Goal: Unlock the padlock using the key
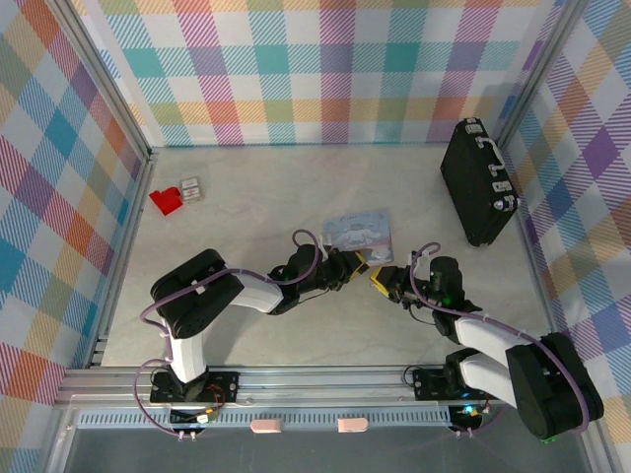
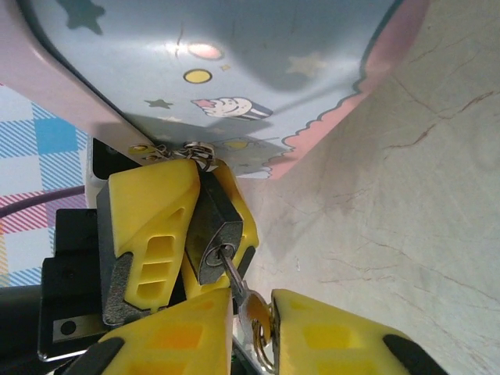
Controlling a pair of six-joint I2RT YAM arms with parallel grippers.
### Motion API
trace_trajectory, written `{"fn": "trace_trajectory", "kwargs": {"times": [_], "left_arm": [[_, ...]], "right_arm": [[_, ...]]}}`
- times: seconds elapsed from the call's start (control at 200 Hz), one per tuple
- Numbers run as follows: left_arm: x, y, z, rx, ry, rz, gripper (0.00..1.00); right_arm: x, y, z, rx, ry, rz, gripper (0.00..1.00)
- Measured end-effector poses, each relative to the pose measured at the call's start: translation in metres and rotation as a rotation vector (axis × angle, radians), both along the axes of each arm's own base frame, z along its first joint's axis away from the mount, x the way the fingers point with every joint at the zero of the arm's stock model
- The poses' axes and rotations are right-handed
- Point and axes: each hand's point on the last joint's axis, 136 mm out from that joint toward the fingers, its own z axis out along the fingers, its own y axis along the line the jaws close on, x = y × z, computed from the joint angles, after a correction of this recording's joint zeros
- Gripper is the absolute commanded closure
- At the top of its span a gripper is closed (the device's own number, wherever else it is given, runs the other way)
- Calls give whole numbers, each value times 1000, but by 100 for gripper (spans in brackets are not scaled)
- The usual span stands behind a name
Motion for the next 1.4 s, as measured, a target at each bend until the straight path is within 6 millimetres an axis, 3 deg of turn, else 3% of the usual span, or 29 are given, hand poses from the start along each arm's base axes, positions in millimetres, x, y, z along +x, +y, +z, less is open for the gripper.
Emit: {"fn": "trace_trajectory", "kwargs": {"times": [0.25, 1.16, 1.225, 1.315, 1.4], "left_arm": [[2, 1, 0, 0, 1, 11, 100], [6, 3, -4, 36, -12, 119, 100], [7, 2, -3, 31, -13, 120, 100], [5, -2, 1, 21, -15, 105, 100], [2, -7, 5, 10, -20, 89, 100]], "right_arm": [[1, 0, 2, 3, -2, -1, 91], [28, 7, -5, 97, 90, 12, 95], [28, 7, -3, 96, 83, 8, 92], [27, 4, 2, 68, 65, -1, 75], [25, -1, 6, 12, 43, -8, 67]]}}
